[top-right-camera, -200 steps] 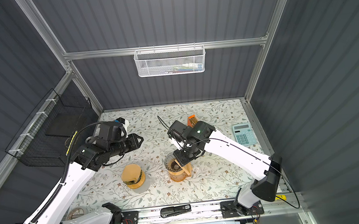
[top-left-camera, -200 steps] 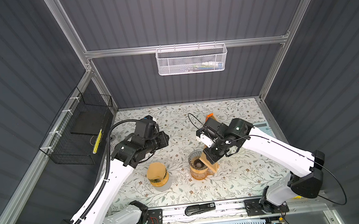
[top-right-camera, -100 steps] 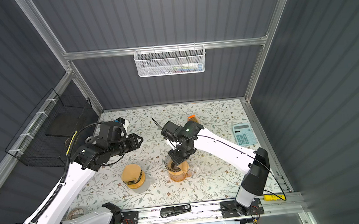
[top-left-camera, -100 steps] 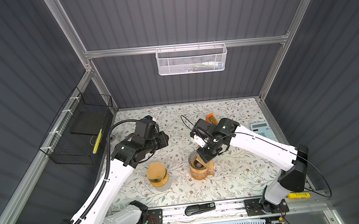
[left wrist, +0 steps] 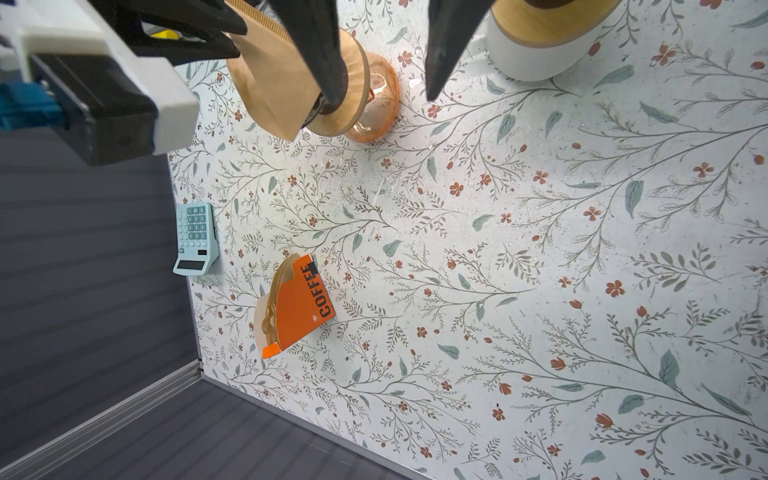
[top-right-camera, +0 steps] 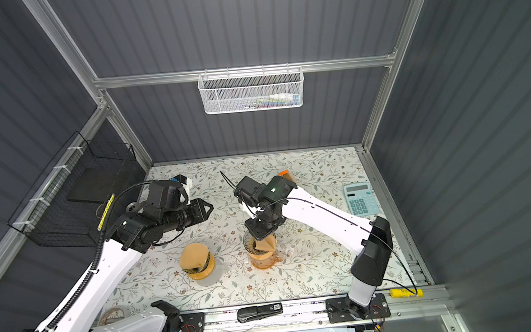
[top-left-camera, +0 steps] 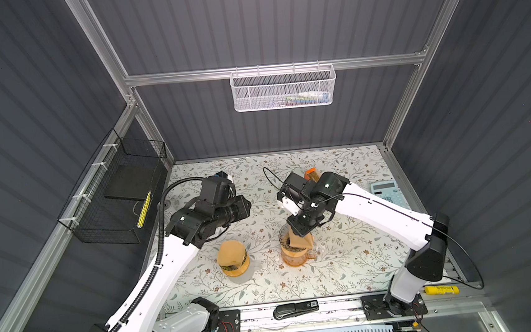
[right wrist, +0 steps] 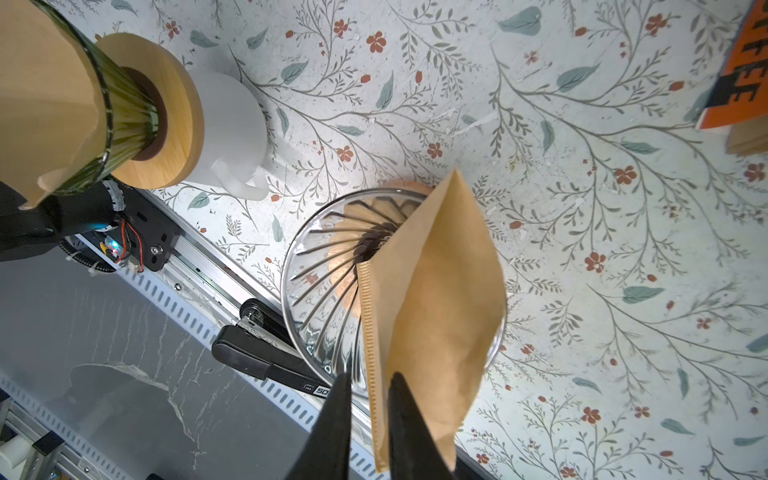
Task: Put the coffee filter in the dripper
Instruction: 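Lower the filter into the dripper while the left gripper moves toward it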
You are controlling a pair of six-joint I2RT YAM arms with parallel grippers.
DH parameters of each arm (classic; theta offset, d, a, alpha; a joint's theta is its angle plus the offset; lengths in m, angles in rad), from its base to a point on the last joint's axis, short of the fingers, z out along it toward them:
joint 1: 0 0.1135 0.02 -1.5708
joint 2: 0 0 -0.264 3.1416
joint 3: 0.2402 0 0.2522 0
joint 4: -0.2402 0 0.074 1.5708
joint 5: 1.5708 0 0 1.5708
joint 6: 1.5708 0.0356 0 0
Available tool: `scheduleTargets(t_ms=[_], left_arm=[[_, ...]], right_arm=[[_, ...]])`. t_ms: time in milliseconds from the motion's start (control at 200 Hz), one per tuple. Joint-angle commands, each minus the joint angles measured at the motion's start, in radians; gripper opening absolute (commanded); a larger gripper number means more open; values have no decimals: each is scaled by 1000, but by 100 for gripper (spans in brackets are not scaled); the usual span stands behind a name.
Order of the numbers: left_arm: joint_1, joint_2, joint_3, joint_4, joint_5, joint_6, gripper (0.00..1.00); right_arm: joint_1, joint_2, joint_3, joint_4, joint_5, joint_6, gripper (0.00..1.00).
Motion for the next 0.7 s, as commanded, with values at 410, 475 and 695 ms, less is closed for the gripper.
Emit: scheduleTargets(t_ms=[410,475,695], left_arm=[[-94,90,47,101,188,-7,27],[-174,132,71,111,150,-10,27],[-296,267,174,139,160,-10,25]], right_arm=[[-161,-238,-172,132,-92,73,22],[-206,-288,-243,183,-136,90,22],[-283,-381,-376,247,-174,107,22]])
